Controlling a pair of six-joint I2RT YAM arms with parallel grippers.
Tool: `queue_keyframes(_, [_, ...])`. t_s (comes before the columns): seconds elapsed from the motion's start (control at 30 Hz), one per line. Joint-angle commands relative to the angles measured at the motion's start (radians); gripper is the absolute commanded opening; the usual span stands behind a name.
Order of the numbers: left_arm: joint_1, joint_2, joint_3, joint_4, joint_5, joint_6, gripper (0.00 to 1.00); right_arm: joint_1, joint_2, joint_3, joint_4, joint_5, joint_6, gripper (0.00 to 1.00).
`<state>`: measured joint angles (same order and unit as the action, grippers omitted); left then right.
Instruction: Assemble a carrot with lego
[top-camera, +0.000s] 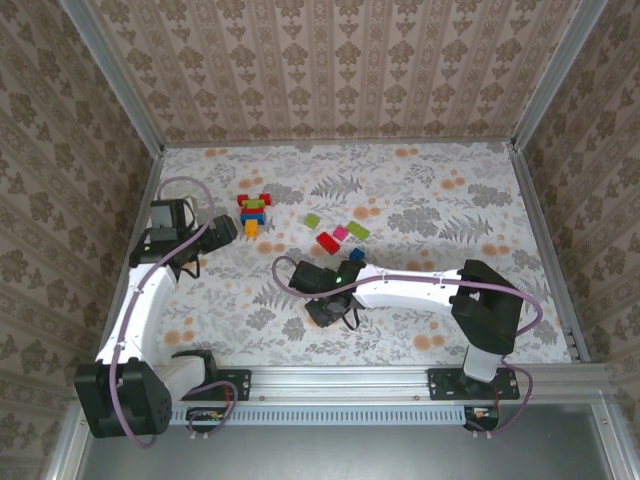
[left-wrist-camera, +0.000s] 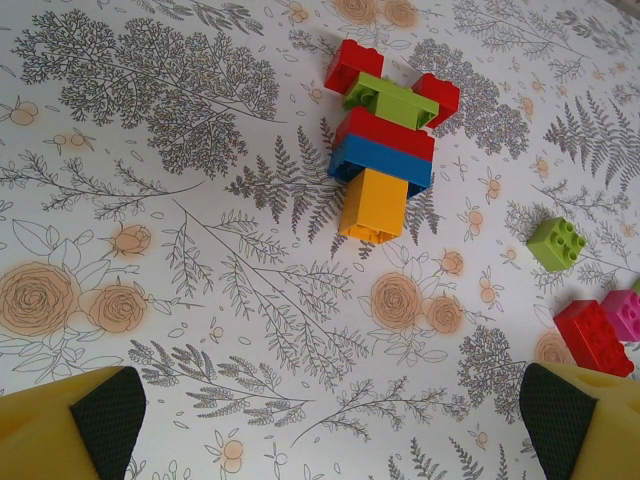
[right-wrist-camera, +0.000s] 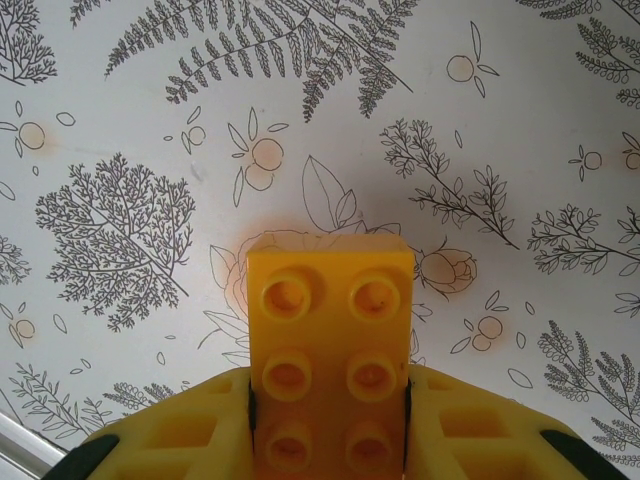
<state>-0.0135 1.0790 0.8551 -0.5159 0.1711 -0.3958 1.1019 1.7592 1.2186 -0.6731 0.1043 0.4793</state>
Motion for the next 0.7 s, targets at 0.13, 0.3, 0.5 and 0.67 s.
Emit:
queue_keyframes(0.13, [-0.006, 0.0, 0.011, -0.004, -0.007, 0.023, 1.0, 0.019, 0.018, -0.009, -0.075, -0.004, 0.019, 0.32])
queue_keyframes(0.3, [-0.006, 0.0, 0.011, -0.005, -0.005, 0.022, 1.0, 0.028, 0.022, -0.007, -0.08, -0.006, 0.024, 0.32])
queue_keyframes(0.5, [-0.006, 0.0, 0.011, -0.004, -0.004, 0.022, 1.0, 0.033, 0.026, -0.01, -0.09, 0.004, 0.041, 0.32])
queue_keyframes(0.67, [-0.008, 0.0, 0.011, -0.004, -0.002, 0.023, 1.0, 0.042, 0.033, -0.018, -0.1, 0.02, 0.051, 0.32])
